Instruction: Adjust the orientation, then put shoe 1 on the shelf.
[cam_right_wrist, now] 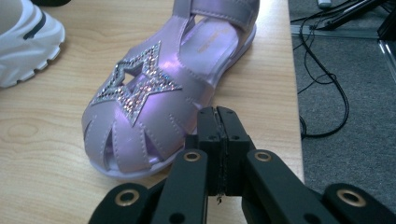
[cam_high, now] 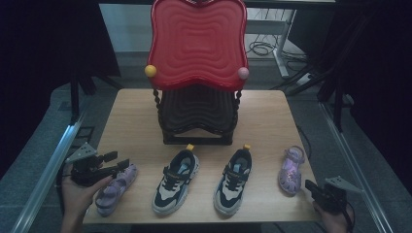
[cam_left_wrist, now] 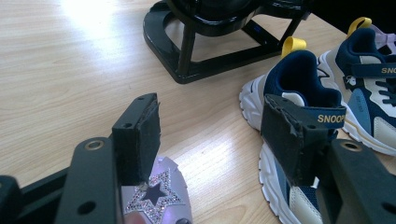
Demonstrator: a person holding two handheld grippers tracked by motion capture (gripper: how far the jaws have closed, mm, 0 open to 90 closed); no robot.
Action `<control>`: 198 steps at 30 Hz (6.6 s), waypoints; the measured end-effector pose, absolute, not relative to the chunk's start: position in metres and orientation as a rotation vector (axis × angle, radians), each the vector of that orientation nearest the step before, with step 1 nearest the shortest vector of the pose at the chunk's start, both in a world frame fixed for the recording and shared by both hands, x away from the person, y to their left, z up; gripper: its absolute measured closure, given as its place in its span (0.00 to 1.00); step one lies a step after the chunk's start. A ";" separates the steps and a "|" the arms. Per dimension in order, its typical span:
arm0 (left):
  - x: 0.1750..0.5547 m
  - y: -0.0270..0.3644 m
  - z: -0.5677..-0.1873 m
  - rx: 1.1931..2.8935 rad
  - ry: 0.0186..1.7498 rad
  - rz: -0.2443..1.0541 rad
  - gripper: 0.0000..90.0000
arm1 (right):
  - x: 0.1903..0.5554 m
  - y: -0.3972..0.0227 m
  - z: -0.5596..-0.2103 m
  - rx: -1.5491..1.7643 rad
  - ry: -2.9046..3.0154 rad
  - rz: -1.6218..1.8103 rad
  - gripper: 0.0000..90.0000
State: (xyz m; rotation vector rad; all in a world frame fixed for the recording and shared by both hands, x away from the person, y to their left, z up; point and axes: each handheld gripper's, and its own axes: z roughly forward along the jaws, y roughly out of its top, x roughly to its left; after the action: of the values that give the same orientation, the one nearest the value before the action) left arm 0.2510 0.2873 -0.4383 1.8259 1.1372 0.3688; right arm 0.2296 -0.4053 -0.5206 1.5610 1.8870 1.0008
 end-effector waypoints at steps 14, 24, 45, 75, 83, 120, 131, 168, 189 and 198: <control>0.255 0.277 -0.443 1.869 1.130 0.344 0.42 | 0.236 -0.402 -0.526 1.534 1.934 0.949 0.99; 0.255 0.277 -0.445 1.879 1.132 0.331 0.42 | 0.237 -0.396 -0.523 1.510 1.964 0.951 1.00; 0.251 0.279 -0.448 1.884 1.159 0.329 0.42 | 0.242 -0.382 -0.516 1.419 2.091 0.933 1.00; 0.249 0.282 -0.446 1.886 1.166 0.334 0.42 | 0.251 -0.340 -0.521 1.313 2.173 0.908 1.00; 0.251 0.278 -0.449 1.901 1.162 0.321 0.42 | 0.252 -0.331 -0.520 1.319 2.087 0.920 1.00; 0.247 0.277 -0.449 1.882 1.154 0.357 0.43 | 0.278 -0.446 -0.499 1.495 1.870 1.063 1.00; 0.248 0.274 -0.452 1.893 1.153 0.346 0.43 | 0.272 -0.434 -0.500 1.466 1.905 1.007 1.00; 0.246 0.281 -0.449 1.886 1.173 0.361 0.43 | 0.245 -0.417 -0.495 1.430 1.877 1.037 0.99; 0.235 0.267 -0.443 1.901 1.138 0.364 0.43 | 0.246 -0.391 -0.493 1.364 1.924 1.145 0.94; 0.212 0.294 -0.445 1.843 1.194 0.402 0.44 | 0.243 -0.385 -0.487 1.325 1.939 1.173 0.92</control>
State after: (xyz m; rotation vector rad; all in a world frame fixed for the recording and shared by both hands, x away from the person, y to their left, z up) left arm 0.2118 0.2938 -0.4445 1.8429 1.1943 0.4022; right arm 0.2425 -0.3854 -0.4871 1.3254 1.9387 1.1725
